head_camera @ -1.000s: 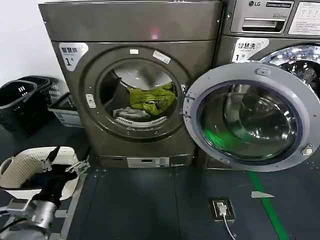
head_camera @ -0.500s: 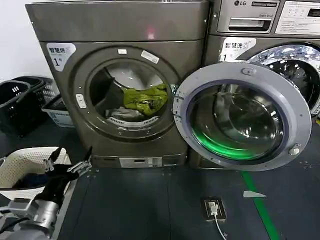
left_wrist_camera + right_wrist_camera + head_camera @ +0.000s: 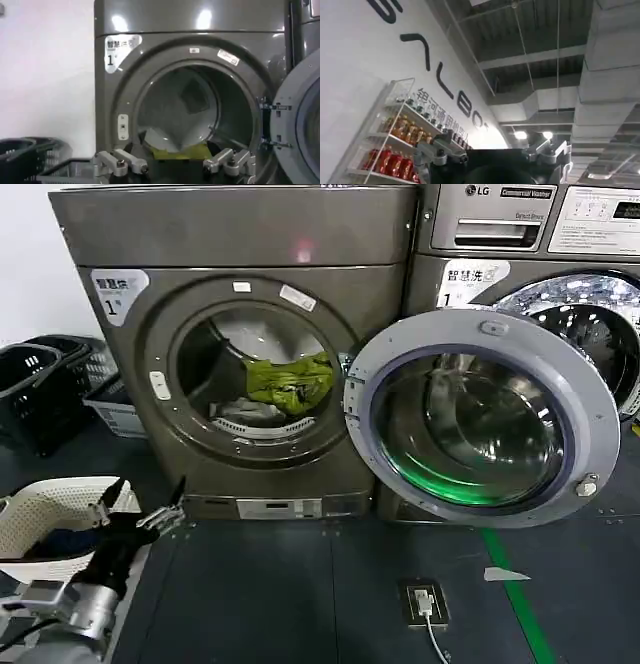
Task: Grasp the clothes from the dryer.
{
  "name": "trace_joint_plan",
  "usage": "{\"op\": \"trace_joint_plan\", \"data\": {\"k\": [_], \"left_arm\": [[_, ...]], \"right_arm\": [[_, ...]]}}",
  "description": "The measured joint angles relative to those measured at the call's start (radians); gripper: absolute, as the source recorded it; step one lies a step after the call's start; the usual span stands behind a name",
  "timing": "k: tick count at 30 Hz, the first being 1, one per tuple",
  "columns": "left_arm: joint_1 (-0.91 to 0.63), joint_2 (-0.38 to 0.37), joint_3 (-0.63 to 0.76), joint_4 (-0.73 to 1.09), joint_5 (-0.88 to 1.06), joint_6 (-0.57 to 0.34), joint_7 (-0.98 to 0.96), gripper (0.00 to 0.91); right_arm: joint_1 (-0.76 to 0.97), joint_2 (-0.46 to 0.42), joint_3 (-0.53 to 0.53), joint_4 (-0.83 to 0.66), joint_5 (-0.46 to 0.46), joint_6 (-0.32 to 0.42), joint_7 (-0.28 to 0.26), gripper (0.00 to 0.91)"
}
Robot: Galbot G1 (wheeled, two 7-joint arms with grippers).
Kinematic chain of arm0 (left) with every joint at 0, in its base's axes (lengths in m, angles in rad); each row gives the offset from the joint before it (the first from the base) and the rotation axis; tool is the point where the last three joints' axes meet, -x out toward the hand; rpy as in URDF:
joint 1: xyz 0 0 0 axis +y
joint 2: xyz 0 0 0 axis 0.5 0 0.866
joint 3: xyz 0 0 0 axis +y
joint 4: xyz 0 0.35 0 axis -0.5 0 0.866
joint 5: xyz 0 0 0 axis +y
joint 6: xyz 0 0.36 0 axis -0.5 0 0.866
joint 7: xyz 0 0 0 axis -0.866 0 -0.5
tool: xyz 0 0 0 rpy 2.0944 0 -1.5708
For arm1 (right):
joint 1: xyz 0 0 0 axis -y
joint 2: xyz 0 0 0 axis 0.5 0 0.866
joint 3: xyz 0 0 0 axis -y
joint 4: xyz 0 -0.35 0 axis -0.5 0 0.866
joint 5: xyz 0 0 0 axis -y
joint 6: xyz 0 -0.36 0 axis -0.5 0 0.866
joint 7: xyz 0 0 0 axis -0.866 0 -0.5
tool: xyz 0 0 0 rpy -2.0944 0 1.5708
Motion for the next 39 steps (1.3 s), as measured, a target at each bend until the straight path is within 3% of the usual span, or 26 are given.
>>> {"op": "trace_joint_plan", "data": {"k": [39], "left_arm": [[-0.035, 0.038, 0.066, 0.047, 0.008, -0.001, 0.004, 0.907]], "right_arm": [[-0.021, 0.023, 0.012, 0.028, 0.041, 0.053, -0.024, 0.907]]}}
